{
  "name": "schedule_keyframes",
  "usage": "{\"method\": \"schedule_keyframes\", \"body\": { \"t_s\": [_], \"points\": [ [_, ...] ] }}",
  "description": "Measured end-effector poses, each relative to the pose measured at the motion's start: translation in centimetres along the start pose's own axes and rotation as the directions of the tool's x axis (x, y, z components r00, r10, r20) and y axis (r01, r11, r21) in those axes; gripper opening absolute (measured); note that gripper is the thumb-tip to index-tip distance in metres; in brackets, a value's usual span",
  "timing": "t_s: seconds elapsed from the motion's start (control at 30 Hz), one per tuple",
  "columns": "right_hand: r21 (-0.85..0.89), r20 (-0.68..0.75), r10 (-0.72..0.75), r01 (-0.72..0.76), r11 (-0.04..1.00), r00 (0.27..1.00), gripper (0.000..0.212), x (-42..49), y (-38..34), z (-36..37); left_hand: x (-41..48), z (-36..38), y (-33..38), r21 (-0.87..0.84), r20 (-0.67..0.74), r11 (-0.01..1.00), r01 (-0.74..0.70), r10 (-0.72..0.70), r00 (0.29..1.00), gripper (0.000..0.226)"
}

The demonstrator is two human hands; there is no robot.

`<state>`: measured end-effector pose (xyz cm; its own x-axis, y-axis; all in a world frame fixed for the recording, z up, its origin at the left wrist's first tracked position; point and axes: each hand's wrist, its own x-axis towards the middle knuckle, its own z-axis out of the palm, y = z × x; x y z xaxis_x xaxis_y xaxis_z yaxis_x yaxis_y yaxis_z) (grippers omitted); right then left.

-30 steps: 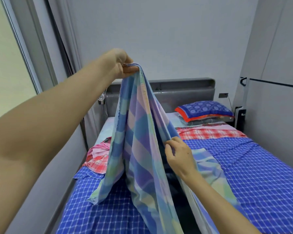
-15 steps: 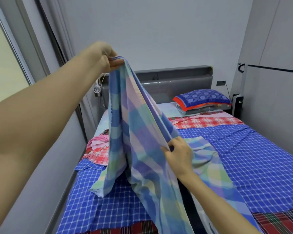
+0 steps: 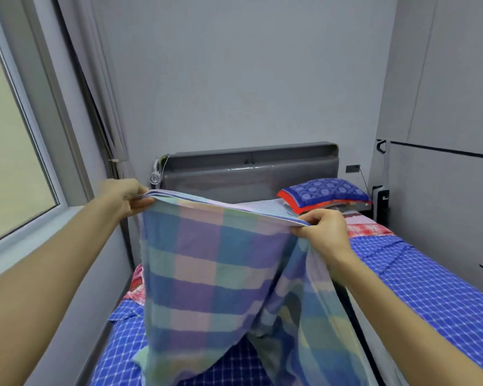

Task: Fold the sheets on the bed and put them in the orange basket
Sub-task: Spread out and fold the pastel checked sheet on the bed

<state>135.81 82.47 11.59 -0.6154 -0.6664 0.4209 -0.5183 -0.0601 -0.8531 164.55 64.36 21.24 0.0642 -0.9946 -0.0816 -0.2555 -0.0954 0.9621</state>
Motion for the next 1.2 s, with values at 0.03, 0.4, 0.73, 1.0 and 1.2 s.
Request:
{"method": "schedule_keyframes", "body": {
  "t_s": [0.03,0.4,0.73,1.0,1.2],
  "points": [
    [0.006,0.016,0.012,-0.012,1.0,1.0,0.011,-0.2,0.0,0.2,-0.3,0.8,-0.5,0.23,-0.069,0.971,-0.06,0.078,0.995,0.017],
    [-0.095,0.196,-0.072,0.092,0.991,0.978,0.008,1.1,-2.2,1.3,-11.3,16.6,-3.6,0.438,0.609,0.19,-0.879,0.656,0.445,0.048],
    [-0.177,0.187,-0.039,0.072,0.982,0.982,0.008,1.0,4.6,-2.5,-11.6,20.8,-0.8,0.495,0.621,0.049,-0.868,0.678,0.393,0.009],
    [-0.309,0.02,0.219,-0.202,0.929,0.976,0.02,-5.1,16.3,-3.5,-11.2,24.8,3.5,0.502,0.421,0.197,-0.842,0.795,0.437,0.013],
    [0.134,0.285,0.12,-0.163,0.977,0.951,0.028,-3.9,18.5,-6.6,-11.5,24.3,5.3,0.534,0.474,0.128,-0.836,0.774,0.42,0.011]
  ]
}}
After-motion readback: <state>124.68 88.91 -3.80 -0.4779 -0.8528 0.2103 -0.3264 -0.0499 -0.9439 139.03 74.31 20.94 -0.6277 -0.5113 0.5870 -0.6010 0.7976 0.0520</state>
